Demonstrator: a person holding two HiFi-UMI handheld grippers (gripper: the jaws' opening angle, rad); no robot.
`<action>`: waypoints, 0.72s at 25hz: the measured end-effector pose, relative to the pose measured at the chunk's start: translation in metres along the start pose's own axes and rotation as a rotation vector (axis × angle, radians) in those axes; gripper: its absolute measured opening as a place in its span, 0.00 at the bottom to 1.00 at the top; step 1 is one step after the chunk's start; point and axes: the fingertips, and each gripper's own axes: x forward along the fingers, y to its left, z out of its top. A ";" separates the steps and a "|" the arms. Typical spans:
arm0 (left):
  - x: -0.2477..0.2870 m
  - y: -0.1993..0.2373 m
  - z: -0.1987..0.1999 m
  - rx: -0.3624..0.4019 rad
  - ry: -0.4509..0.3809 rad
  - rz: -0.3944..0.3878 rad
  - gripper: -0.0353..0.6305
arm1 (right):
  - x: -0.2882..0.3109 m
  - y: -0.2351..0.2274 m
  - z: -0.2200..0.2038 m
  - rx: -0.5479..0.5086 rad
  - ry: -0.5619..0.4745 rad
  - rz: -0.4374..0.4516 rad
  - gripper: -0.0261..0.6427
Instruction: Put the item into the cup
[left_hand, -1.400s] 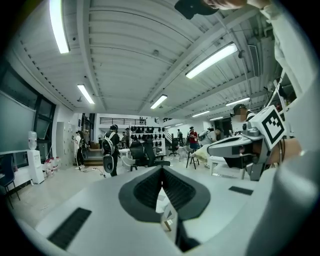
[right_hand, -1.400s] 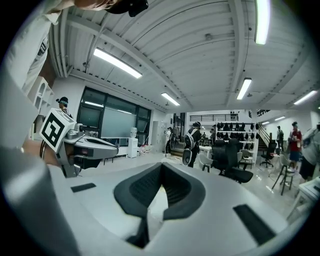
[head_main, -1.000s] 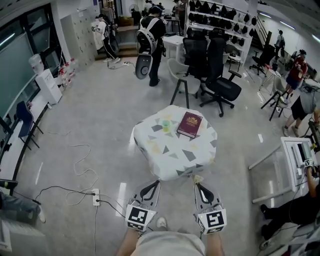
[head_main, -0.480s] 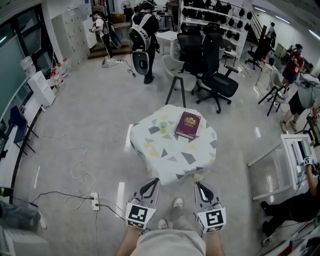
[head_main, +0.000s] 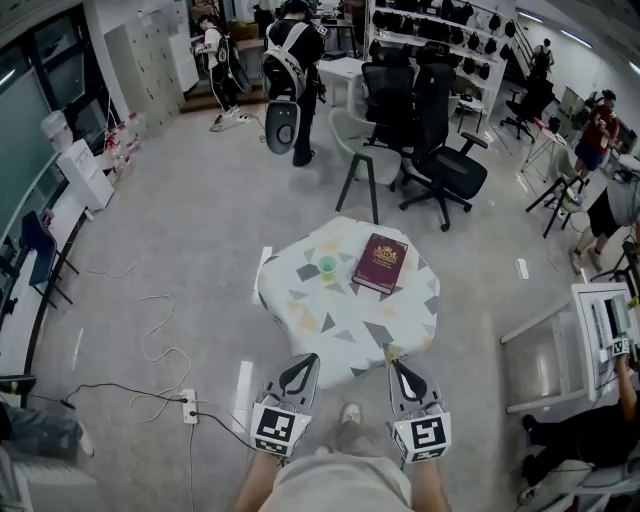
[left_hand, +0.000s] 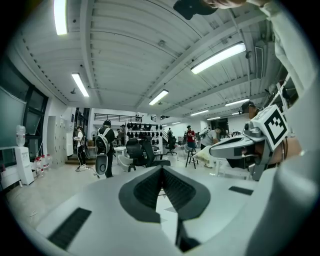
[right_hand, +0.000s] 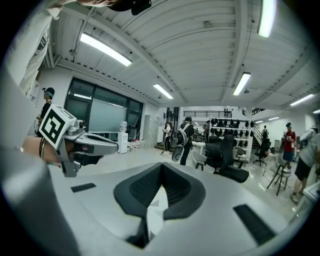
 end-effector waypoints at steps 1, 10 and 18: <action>0.006 0.003 0.001 0.000 0.001 0.006 0.07 | 0.006 -0.005 0.001 -0.002 0.000 0.006 0.04; 0.062 0.021 0.011 0.001 0.025 0.055 0.07 | 0.058 -0.049 0.004 0.011 -0.002 0.059 0.04; 0.105 0.028 0.021 0.009 0.031 0.094 0.07 | 0.091 -0.088 0.008 0.008 -0.011 0.089 0.04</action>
